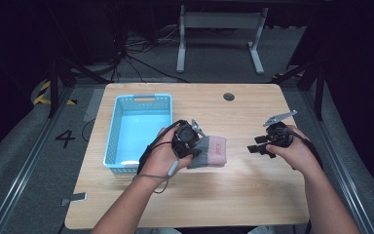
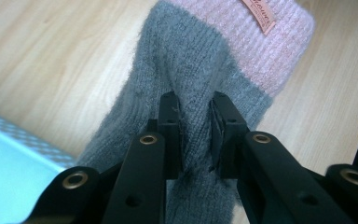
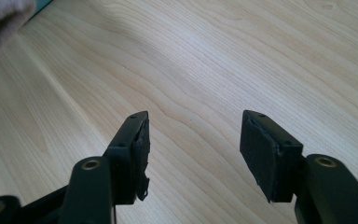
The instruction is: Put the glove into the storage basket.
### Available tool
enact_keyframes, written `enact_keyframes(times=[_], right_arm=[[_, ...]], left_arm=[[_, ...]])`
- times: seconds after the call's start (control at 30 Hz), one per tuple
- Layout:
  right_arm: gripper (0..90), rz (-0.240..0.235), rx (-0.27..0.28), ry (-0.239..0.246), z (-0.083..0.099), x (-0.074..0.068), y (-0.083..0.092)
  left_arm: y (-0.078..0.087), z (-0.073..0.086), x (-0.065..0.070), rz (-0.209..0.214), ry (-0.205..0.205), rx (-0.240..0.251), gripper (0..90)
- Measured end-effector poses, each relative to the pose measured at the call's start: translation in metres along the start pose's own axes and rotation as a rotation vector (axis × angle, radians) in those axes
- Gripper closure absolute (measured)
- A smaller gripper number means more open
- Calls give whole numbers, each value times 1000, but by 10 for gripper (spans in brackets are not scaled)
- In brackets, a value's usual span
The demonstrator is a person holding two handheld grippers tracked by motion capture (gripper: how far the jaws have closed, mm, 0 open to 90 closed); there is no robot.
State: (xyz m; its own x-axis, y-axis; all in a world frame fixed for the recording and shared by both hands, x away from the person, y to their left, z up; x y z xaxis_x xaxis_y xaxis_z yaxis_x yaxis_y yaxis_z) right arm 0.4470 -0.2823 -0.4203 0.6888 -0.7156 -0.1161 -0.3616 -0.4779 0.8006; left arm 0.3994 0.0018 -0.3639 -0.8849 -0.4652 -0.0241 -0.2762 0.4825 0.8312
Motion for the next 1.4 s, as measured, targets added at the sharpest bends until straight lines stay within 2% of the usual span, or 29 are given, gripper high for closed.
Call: enact_keyframes(times=[0.2, 0.37, 0.53, 0.77, 0.9, 1.4], right_arm=[[434, -7, 2, 2, -3, 0, -1], [432, -5, 2, -2, -3, 1, -2], [431, -3, -4, -10, 2, 2, -3], [427, 10, -2, -37, 9, 6, 1], [427, 17, -7, -49, 14, 8, 2], [426, 34, -13, -74, 23, 11, 5]], left_arm=[[12, 0, -10, -32, 9, -2, 769], [22, 0, -21, -41, 16, 8, 769], [34, 0, -36, -49, 18, 26, 768], [44, 8, -58, -78, 27, 16, 768], [48, 13, -72, -78, 25, 14, 767], [49, 29, -119, -104, 80, 5, 765]])
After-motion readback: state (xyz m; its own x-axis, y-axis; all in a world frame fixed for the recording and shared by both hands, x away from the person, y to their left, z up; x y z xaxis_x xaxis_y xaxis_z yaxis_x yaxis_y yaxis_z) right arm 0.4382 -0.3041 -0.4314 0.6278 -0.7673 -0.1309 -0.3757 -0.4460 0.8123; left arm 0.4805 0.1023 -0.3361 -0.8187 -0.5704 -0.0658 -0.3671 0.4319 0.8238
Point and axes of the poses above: each handheld gripper's, and its own axes: y roughly backward along the jaws, z roughly out of its underside, x roughly to its right, the point moved 5 cm from there along -y, roughly forward along the jaws, and after that the axes turned 1 degree about -y, right-handed, at the moved point
